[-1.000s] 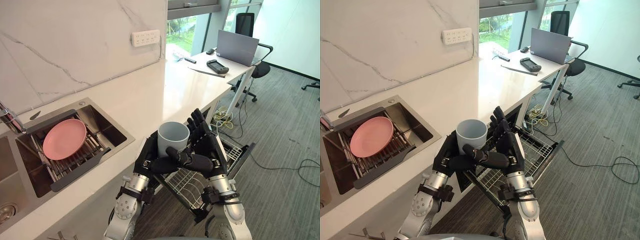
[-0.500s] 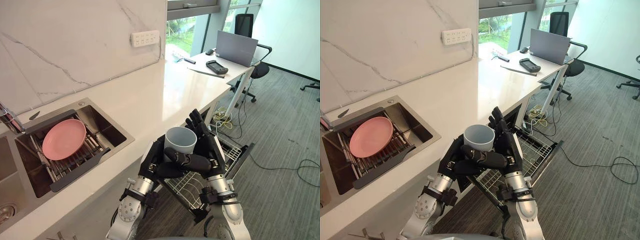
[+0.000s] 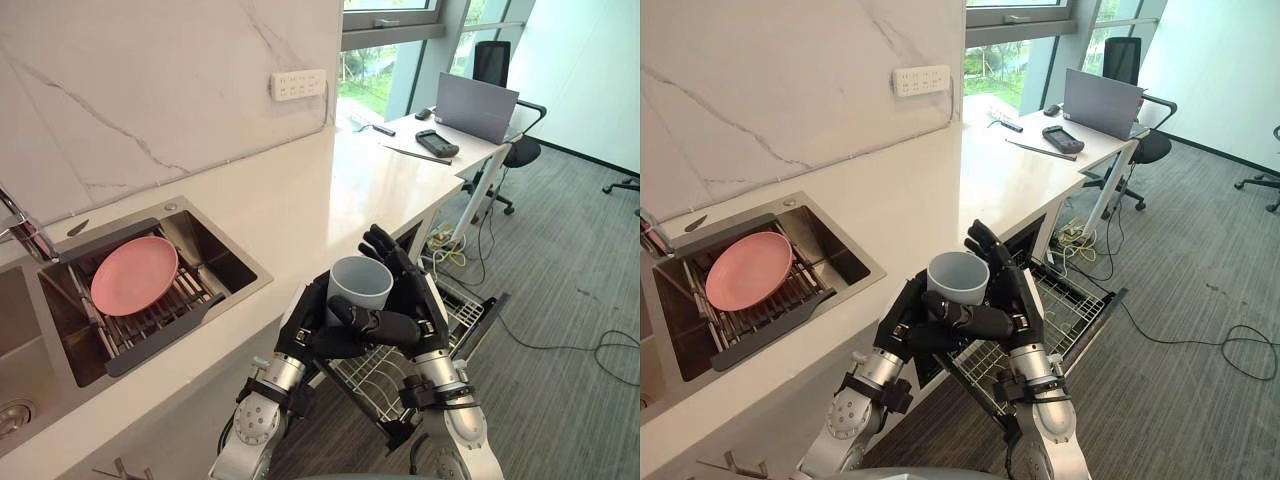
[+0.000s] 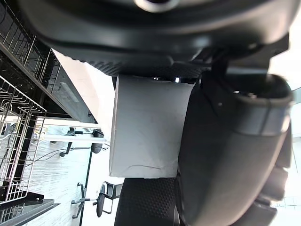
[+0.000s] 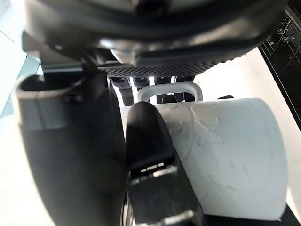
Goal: Walk over to the sink, pick up the cup, carry it to the dishwasher, place the cup inside the dishwasher, then close the dishwasher door
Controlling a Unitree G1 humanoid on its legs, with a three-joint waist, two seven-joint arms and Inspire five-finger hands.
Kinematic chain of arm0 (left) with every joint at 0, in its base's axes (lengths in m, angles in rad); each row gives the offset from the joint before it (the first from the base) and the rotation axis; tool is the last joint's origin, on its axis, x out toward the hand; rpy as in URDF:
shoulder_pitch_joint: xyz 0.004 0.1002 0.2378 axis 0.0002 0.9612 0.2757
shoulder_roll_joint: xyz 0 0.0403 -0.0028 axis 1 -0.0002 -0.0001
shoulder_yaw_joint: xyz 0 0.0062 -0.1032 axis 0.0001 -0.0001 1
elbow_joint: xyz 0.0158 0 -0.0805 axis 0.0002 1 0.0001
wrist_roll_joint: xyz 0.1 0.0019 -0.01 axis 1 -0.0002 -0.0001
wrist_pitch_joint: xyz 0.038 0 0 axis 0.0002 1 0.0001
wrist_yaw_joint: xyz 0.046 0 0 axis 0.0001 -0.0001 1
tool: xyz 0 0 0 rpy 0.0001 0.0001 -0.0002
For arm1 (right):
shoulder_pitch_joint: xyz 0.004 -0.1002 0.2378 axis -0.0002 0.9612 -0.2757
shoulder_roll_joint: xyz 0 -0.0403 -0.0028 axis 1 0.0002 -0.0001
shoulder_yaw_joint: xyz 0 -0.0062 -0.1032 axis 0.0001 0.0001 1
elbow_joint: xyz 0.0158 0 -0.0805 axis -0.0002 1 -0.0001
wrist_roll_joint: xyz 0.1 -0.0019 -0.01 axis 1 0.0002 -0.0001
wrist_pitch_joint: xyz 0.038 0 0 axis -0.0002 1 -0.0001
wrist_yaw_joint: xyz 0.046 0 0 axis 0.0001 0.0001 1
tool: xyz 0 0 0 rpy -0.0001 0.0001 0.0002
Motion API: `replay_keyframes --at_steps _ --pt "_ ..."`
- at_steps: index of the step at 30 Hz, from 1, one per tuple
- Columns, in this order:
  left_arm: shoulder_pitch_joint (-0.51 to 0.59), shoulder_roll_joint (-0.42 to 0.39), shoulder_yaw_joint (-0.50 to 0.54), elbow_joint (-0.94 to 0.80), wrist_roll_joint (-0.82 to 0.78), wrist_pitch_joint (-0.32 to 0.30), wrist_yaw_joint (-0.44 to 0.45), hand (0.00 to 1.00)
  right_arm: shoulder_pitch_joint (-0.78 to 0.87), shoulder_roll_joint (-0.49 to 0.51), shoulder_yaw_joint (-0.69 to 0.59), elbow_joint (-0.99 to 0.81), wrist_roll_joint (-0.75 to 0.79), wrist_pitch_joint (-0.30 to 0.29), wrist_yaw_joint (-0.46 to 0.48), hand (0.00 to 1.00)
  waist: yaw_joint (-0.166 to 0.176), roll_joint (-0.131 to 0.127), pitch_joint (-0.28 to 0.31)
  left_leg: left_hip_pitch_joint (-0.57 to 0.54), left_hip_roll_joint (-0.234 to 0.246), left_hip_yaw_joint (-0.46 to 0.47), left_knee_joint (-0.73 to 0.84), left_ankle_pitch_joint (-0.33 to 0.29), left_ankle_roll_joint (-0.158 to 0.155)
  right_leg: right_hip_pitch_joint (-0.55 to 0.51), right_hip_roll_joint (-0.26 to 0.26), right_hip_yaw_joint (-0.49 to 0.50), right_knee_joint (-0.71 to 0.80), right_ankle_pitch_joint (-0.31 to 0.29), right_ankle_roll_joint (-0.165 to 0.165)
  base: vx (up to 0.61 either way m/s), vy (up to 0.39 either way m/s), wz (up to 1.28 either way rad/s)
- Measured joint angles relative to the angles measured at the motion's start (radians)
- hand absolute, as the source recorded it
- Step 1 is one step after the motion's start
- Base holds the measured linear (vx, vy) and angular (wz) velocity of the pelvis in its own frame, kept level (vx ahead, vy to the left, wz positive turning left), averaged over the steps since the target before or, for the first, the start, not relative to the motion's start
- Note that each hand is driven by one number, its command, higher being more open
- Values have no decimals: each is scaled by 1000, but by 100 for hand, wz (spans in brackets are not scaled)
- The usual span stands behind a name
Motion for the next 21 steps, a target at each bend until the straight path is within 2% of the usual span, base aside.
replay_keyframes --at_steps 15,16,21 --pt "14 10 6 -11 4 1 2 0 -28 -12 -7 21 3 -3 19 0 -2 3 -15 0 0 0 0 0 0 1 -1 -1 0 2 -4 0 0 0" --pt "14 10 6 -12 4 1 3 100 -28 -12 -7 21 3 -3 19 0 -2 3 -15 0 0 -1 0 0 0 1 -1 -2 0 2 -4 0 0 0" --pt "15 11 8 -39 27 7 10 100 -29 -12 -11 20 2 -13 14 0 -1 4 -17 0 1 -3 1 0 0 3 -1 -5 0 1 -2 0 0 0"
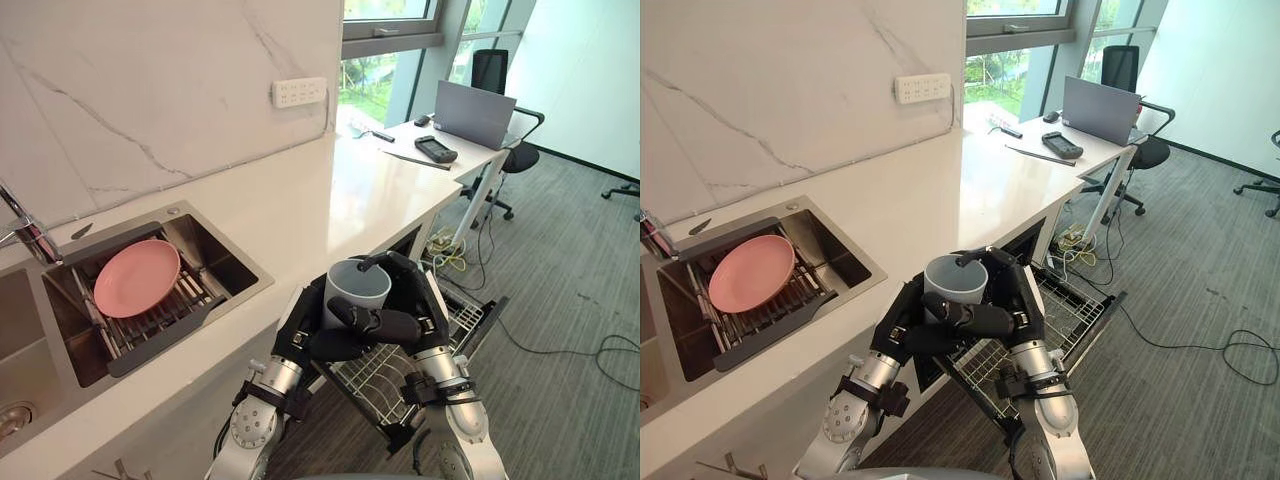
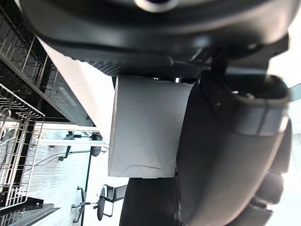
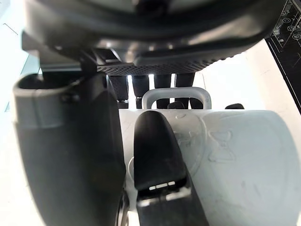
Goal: Walk over to the sink, pick up the cup, carry it to the dishwasher, place the cup inside the dishwasher, then close the dishwasher door
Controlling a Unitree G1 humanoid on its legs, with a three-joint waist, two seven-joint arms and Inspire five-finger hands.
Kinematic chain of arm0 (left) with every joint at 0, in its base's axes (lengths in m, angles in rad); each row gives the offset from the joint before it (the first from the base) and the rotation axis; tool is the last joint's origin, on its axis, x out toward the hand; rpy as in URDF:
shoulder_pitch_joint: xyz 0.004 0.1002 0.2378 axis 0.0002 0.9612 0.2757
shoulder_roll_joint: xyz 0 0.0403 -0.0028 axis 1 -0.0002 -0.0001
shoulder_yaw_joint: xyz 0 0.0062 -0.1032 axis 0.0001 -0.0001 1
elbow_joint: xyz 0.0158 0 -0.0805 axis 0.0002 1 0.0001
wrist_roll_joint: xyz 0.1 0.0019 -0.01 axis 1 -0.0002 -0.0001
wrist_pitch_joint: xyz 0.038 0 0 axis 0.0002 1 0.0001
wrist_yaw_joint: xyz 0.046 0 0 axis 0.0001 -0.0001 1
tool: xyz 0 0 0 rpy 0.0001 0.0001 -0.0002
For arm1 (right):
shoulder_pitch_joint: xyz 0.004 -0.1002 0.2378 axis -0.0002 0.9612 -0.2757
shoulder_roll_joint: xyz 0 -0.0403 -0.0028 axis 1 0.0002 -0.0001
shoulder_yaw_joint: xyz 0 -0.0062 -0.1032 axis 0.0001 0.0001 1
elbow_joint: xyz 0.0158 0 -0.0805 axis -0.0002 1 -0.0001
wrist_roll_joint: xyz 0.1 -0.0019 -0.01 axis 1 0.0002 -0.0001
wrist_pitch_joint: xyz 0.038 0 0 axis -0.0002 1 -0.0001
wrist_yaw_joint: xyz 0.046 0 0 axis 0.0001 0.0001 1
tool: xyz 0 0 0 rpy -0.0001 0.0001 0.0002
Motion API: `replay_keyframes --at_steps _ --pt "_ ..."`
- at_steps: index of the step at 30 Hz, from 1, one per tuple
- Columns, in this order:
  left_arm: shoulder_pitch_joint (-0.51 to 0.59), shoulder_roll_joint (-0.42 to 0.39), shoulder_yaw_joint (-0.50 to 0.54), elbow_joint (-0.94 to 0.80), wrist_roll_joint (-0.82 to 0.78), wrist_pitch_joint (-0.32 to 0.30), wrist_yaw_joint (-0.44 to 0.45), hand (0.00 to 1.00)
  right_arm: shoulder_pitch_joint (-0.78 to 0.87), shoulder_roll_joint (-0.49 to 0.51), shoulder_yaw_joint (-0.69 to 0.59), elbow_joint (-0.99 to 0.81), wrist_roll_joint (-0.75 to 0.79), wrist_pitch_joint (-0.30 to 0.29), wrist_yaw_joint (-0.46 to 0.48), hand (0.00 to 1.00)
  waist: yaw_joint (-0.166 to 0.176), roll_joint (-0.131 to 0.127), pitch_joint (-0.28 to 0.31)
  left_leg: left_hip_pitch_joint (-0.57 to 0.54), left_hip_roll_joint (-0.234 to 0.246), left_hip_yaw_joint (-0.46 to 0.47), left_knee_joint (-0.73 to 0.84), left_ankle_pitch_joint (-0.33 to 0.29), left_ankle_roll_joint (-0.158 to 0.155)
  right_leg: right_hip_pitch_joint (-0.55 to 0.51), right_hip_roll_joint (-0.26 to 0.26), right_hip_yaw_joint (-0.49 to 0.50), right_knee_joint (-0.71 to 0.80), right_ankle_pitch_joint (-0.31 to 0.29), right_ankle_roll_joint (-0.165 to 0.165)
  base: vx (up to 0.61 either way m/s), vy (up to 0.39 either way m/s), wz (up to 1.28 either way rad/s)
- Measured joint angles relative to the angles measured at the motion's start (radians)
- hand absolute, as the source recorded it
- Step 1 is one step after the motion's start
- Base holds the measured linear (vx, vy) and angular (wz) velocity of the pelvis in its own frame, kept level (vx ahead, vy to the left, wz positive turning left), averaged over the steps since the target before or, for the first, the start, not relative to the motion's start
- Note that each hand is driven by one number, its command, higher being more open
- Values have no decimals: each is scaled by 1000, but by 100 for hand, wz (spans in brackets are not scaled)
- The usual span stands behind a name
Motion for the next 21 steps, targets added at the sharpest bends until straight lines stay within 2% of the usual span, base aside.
replay_keyframes --at_steps 21 --pt "34 -30 63 -12 16 5 -8 100 3 59 -21 -2 -111 -13 -21 0 2 6 4 -3 2 -2 -3 -3 -4 -1 1 -7 3 -9 -1 0 0 0"
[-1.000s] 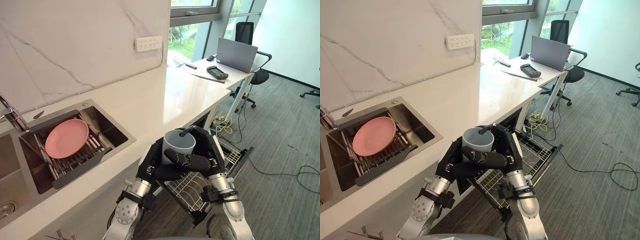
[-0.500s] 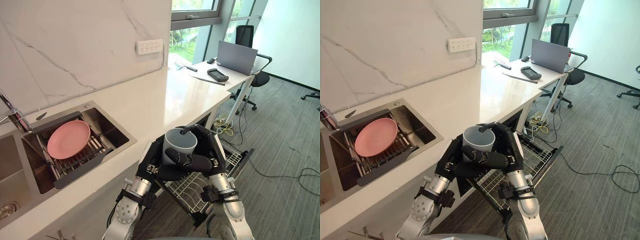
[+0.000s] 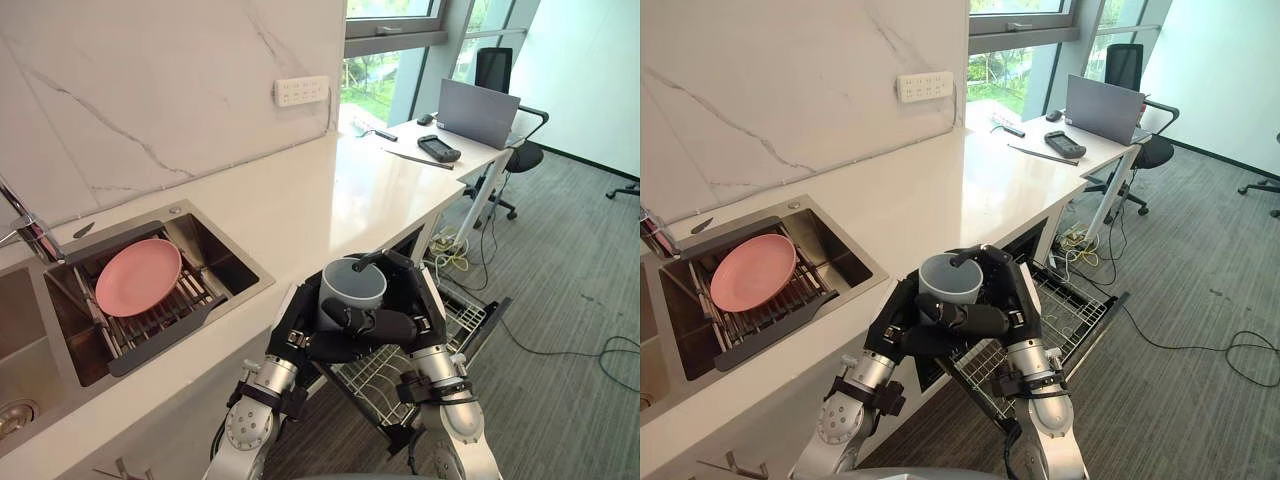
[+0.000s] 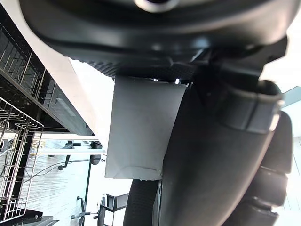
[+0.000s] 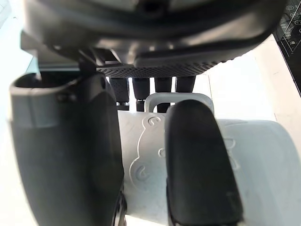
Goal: Walk over to the sink, pick up the cup, carry it to the dishwasher, place the cup inside the dishwasher, then close the dishwasher door
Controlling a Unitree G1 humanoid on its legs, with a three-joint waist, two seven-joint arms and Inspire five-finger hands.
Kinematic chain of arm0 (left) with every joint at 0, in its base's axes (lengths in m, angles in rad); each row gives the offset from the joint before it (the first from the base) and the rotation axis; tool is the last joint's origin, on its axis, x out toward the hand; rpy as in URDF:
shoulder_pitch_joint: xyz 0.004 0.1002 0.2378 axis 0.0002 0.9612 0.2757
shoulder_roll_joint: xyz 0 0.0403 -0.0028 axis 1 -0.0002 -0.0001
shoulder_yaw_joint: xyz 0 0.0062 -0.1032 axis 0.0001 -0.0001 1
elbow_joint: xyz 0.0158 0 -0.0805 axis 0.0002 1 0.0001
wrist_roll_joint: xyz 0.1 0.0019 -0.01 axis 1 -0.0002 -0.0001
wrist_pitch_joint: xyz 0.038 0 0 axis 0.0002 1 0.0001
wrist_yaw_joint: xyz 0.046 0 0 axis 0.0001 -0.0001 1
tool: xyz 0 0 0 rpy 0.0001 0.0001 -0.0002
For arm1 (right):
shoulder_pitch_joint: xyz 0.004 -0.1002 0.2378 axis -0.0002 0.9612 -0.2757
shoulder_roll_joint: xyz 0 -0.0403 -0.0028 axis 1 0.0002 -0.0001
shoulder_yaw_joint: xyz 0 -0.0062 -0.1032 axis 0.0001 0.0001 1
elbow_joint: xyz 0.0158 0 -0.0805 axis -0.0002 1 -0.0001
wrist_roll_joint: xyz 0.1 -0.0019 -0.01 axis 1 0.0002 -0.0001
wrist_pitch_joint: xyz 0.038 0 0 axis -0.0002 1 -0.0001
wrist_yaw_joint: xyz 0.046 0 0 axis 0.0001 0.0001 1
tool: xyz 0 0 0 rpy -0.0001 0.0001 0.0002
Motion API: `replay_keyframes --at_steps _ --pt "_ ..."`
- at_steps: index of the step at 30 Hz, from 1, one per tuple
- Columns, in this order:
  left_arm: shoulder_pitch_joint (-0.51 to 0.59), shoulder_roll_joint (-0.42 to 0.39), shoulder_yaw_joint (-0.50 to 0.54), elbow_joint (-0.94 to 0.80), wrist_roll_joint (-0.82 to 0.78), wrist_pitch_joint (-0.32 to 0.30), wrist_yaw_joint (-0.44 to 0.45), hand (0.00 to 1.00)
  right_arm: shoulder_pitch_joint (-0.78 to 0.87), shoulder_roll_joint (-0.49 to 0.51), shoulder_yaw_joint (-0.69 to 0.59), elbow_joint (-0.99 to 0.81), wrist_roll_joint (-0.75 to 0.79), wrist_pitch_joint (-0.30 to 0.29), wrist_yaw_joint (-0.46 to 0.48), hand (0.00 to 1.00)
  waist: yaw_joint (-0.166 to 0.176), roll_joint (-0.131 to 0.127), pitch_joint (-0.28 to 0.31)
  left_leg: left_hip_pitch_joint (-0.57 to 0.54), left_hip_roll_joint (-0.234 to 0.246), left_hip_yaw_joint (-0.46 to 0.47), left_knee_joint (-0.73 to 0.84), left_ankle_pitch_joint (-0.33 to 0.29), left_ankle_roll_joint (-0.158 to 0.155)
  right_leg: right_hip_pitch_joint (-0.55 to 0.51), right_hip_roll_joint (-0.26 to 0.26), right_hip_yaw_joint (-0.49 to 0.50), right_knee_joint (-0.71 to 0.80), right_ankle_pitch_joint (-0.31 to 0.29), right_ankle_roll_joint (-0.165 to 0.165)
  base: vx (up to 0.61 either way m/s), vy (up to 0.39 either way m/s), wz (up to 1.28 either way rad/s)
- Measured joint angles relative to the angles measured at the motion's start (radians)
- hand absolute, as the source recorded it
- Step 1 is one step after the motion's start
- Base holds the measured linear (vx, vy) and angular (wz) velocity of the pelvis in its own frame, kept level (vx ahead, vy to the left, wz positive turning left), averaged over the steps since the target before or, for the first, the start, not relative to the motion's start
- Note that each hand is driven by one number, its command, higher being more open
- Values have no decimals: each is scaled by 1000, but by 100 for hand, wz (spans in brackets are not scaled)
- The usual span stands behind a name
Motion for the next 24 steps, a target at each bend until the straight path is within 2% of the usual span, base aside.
replay_keyframes --at_steps 6,11,15,24 --pt "3 -21 7 1 37 0 27 100 19 32 5 -10 -89 -20 -60 0 0 4 8 0 1 -1 -5 -2 -1 -2 1 -2 1 -5 2 0 0 0" --pt "2 -41 6 2 70 0 76 100 22 35 34 -21 -182 -31 -161 0 0 6 10 1 2 1 -4 -4 -3 -2 2 1 2 -8 1 0 0 -1" --pt "1 -41 3 5 77 0 109 100 22 39 60 -21 -245 -32 -248 0 -1 18 19 3 1 6 -4 -6 -5 -3 3 11 2 -9 1 0 0 -5" --pt "1 -38 2 6 77 0 128 100 21 37 61 -24 -366 -37 -326 0 -1 19 20 4 1 9 -4 -9 -7 -5 4 18 5 -16 4 0 0 0"
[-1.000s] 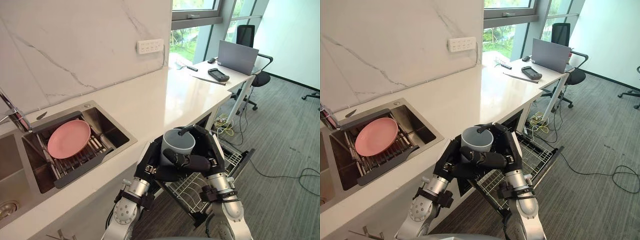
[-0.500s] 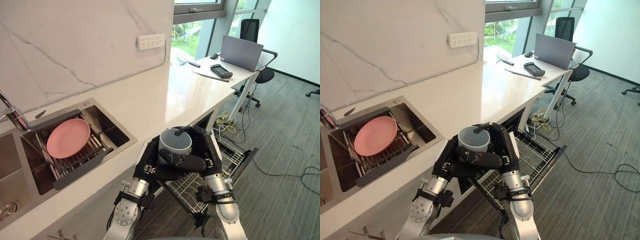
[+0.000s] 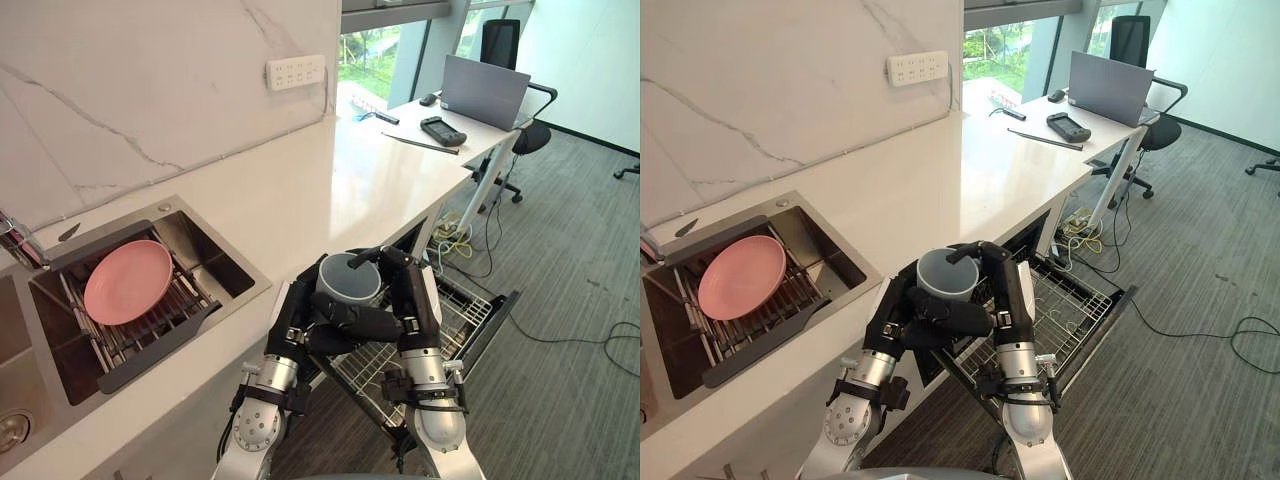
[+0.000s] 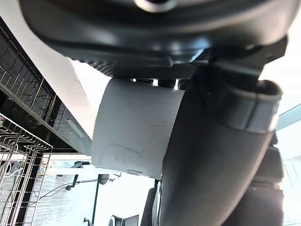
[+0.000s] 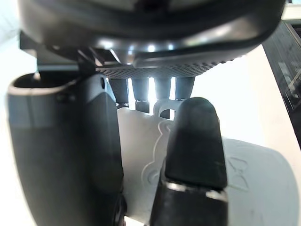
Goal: Walk over to the sink, pick up the cup, carry it to the dishwasher, place the cup inside the dishwasher, then close the dishwasher door
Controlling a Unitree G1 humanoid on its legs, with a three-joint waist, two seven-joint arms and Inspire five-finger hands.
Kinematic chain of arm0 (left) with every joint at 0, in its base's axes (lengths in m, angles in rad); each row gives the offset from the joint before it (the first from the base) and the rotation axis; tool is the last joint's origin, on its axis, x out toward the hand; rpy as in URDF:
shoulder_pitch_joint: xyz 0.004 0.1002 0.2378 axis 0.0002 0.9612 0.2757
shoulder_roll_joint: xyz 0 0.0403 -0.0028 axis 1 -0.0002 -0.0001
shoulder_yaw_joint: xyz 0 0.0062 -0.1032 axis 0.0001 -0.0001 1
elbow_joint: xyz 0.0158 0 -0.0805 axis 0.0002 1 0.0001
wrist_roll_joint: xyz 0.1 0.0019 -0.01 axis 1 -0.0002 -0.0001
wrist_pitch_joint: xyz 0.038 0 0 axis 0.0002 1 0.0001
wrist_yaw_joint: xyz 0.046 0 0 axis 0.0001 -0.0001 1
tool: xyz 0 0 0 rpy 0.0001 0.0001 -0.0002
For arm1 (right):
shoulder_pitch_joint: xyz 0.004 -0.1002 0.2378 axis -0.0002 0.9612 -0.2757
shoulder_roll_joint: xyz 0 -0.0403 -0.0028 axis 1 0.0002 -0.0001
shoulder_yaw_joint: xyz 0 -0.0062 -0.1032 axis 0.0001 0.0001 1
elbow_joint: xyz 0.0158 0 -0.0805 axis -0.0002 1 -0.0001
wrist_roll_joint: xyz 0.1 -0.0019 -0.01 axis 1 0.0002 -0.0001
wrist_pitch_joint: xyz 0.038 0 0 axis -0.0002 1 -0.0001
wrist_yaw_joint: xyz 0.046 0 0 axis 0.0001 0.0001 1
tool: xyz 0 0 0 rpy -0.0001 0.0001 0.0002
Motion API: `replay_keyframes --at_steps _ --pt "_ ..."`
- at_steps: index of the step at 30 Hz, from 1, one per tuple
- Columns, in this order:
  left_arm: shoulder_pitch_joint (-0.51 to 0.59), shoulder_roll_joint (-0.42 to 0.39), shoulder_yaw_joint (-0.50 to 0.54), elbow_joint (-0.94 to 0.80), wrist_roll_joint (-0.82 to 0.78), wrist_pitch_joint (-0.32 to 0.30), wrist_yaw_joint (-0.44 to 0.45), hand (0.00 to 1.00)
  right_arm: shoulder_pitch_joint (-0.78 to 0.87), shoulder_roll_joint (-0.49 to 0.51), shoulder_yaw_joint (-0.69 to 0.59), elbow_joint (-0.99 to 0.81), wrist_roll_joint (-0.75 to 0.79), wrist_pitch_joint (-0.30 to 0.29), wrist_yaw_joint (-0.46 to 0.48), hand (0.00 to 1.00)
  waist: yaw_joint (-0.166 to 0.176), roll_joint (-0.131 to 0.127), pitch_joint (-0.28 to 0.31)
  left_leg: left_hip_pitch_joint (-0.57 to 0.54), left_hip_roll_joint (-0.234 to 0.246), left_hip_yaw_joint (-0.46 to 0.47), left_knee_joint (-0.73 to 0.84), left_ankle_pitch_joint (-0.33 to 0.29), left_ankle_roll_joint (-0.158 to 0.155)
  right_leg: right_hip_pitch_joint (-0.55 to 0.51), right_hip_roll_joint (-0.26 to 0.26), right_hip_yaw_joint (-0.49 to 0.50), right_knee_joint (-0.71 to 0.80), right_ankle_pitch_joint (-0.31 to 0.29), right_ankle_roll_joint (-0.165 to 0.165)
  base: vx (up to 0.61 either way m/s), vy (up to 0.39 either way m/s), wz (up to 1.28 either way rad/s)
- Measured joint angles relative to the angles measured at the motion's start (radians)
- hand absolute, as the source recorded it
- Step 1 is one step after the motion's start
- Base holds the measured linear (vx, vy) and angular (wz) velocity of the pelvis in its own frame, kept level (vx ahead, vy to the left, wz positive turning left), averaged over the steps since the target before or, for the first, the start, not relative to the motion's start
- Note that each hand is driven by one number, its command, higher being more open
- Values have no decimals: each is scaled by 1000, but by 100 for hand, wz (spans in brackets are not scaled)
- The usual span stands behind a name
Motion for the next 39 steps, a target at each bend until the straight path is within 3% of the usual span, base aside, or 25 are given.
replay_keyframes --at_steps 8,17,26,30,34,39 --pt "0 1 0 0 -3 0 0 100 -4 -9 0 -1 -20 0 -18 0 0 -1 15 8 1 3 0 -7 4 -1 0 4 16 -10 1 0 0 0" --pt "7 4 100 -15 -64 -1 26 100 -3 -18 -180 -15 -24 2 -190 0 0 -2 15 6 2 13 0 -7 3 -5 2 14 12 -9 0 -1 0 -3" --pt "11 3 91 -38 -122 -1 -15 100 -3 -29 -184 -77 10 0 -164 0 1 -2 15 8 2 21 0 -8 2 3 4 23 -3 1 2 0 -2 -2" --pt "27 7 102 -37 -173 -1 -75 100 0 -29 -203 -77 22 0 -138 0 1 -2 15 14 3 21 0 -9 4 6 5 23 -3 1 2 -16 -1 -1" --pt "35 24 100 -37 -216 11 -207 100 12 -33 -230 -77 24 1 -68 0 1 -2 15 13 5 24 -1 -16 8 3 8 24 -5 4 0 -21 -2 -1" --pt "70 47 85 -20 -217 47 -307 100 20 -75 -238 -76 53 8 -14 0 0 -2 15 6 9 31 0 -19 7 -8 11 31 -7 6 -2 -20 -4 -5"
